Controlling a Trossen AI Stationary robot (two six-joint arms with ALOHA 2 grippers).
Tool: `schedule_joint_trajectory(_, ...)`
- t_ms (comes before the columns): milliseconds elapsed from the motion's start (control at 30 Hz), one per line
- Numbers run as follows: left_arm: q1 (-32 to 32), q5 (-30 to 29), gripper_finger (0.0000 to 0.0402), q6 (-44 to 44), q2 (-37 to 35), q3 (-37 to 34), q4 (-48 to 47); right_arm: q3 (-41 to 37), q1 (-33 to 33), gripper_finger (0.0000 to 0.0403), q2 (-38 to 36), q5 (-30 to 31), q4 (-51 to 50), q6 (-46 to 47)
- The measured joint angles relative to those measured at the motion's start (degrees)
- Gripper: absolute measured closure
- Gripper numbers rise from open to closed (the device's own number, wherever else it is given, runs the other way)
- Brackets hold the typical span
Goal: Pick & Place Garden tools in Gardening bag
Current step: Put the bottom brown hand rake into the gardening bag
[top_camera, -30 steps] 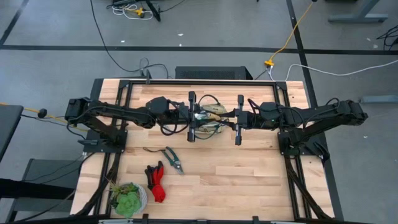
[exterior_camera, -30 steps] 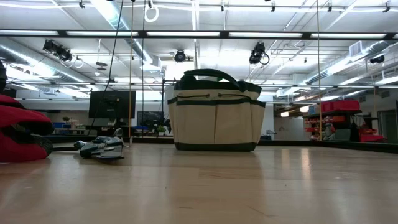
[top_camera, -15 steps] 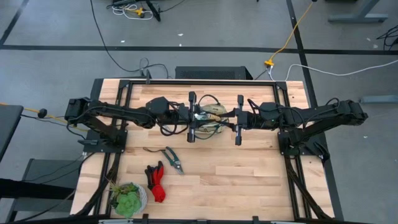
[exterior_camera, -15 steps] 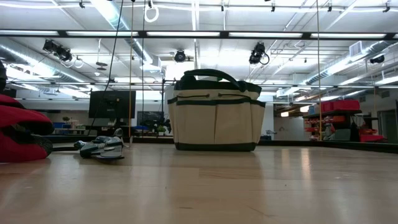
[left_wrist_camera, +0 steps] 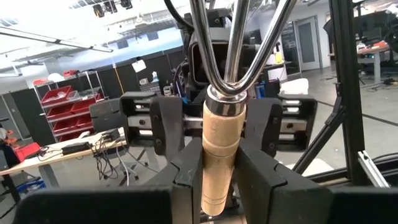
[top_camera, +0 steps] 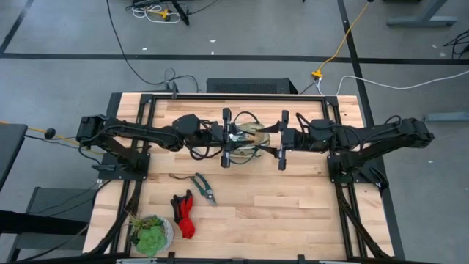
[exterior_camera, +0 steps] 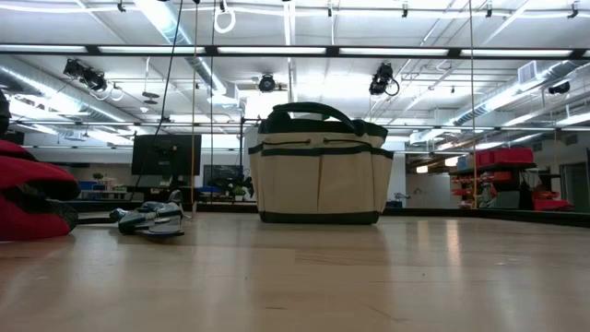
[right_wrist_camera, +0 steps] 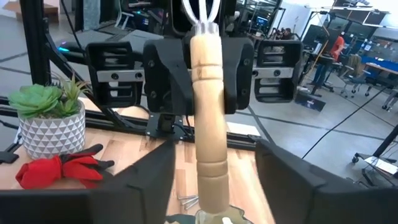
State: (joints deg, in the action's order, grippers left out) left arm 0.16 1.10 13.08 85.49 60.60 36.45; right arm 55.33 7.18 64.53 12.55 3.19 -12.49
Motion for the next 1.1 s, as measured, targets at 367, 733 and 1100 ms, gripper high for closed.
schedule_joint_trajectory(367,-0.01,-1.04,0.0324,0.04,0.00,0.00,-0.90,-0.02,0.00,0.0140,-8.41,1.39,-5.50,0.03)
schedule_joint_trajectory(733,0.05,-2.65,0.0324,-0.42,0.00,0.00,-2.84,-0.04,0.00,0.0221,-15.69,1.61,-14.45,1.53)
schedule_joint_trajectory(1100,0.05,-2.97,0.0324,-0.83,0.00,0.00,-2.84,-0.09,0.00,0.0362,-19.52,1.61,-18.32,1.66)
